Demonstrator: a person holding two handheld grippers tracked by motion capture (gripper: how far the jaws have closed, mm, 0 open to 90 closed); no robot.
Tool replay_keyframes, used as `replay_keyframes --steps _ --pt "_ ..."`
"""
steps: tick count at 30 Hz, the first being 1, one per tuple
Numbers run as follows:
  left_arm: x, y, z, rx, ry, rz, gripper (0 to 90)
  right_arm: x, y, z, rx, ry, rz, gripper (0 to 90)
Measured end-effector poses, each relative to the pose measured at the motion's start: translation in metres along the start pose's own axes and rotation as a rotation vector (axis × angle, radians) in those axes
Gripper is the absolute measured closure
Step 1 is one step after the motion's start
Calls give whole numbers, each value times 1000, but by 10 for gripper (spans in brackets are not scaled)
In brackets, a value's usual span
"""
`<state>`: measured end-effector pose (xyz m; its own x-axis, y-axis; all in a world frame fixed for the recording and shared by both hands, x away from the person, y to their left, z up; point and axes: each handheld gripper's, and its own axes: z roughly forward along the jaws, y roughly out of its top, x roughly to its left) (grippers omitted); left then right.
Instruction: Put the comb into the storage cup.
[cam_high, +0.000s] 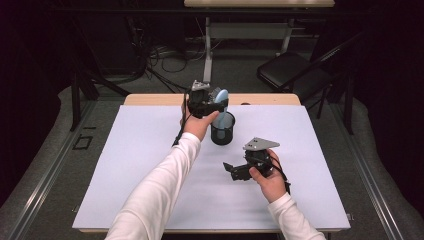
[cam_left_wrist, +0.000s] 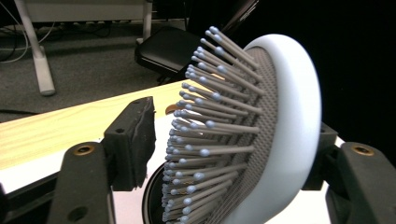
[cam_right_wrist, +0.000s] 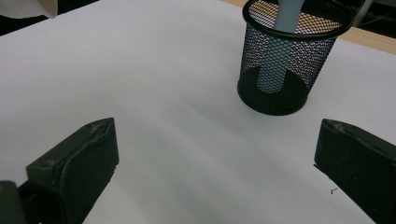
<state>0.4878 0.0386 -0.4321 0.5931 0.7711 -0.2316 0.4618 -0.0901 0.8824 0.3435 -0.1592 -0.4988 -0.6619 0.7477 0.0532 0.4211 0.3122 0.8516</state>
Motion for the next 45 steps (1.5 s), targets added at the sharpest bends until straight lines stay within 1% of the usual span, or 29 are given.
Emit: replay_keyframes --steps 1,7,22,31,33,37,41,45 --pt "0 0 0 -3 -2 -7 325 0 0 0 -1 0 0 0" --pt "1 0 0 -1 -3 -11 298 0 0 0 0 -2 -1 0" --pt "1 -1 1 1 -4 -3 293 0 -1 2 4 2 -2 0" --pt "2 0 0 4 -2 -8 291 0 -1 2 4 2 -2 0" --pt "2 -1 0 11 -1 -21 290 0 -1 2 5 2 -2 0" --pt "2 -1 0 16 -2 -18 290 0 -1 2 5 2 -1 0" --pt "2 -1 1 12 -4 -15 268 0 -2 2 5 1 -3 0" --pt "3 -2 1 10 -2 -16 218 0 -2 2 6 1 -3 0"
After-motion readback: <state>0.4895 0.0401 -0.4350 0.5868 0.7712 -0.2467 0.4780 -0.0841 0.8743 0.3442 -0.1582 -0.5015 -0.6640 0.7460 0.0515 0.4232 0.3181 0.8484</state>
